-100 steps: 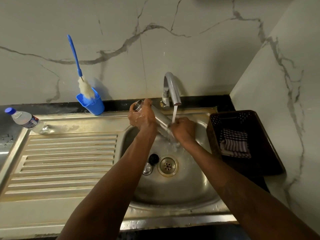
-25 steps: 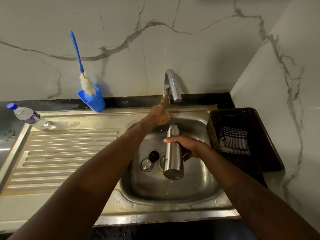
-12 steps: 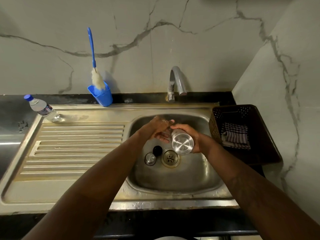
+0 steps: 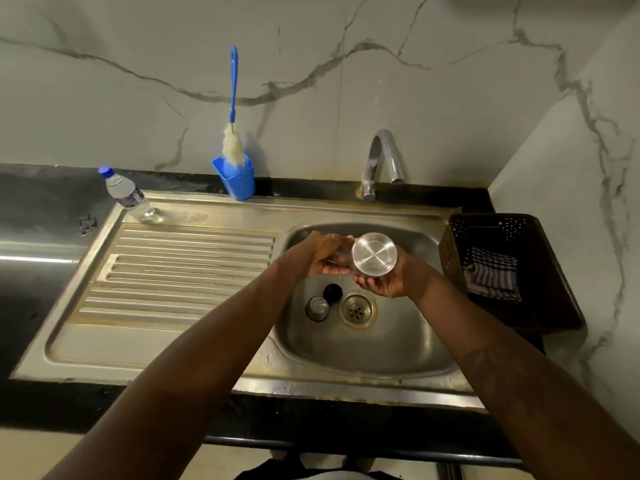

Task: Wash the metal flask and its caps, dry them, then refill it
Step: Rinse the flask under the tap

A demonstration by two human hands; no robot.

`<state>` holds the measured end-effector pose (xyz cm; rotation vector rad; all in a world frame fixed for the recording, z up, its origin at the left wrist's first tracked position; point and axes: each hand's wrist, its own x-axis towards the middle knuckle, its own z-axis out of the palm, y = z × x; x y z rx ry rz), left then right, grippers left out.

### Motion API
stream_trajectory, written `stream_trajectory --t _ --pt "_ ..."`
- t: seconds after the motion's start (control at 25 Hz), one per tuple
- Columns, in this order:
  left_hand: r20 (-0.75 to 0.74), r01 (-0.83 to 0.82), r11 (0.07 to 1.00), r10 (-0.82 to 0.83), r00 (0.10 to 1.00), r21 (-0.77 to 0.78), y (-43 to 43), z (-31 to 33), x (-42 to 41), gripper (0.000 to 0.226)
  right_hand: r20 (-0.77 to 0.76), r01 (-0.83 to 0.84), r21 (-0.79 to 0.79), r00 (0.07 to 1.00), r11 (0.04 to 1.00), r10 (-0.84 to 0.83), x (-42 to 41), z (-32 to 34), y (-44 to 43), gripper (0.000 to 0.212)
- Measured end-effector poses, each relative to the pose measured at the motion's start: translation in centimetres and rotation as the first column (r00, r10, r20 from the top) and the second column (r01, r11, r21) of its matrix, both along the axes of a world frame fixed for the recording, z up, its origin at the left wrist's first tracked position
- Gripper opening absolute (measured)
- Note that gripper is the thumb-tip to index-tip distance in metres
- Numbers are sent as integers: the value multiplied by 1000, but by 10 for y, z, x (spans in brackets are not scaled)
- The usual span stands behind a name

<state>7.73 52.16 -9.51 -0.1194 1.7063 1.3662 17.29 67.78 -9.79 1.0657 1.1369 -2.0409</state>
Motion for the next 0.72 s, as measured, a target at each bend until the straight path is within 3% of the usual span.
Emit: stream_trajectory --t 0.24,0.32,0.36,0.44,0.72 --pt "-45 22 998 -20 999 51 -34 8 0 25 -88 -39 187 995 982 56 -11 7 -34 78" --pt "-62 8 992 0 998 123 -53 11 -1 30 -143 -31 260 987 965 70 -13 24 -54 59" --pt "-56 -8 984 18 998 176 -64 13 -3 32 -182 -8 347 980 938 76 -16 29 -63 52" --pt "-34 -35 959 46 998 280 -91 17 -9 35 -274 26 526 952 850 141 -25 39 -82 57" --pt "-133 -22 896 90 987 444 -218 36 -39 55 -425 10 765 760 644 493 -78 64 -178 80"
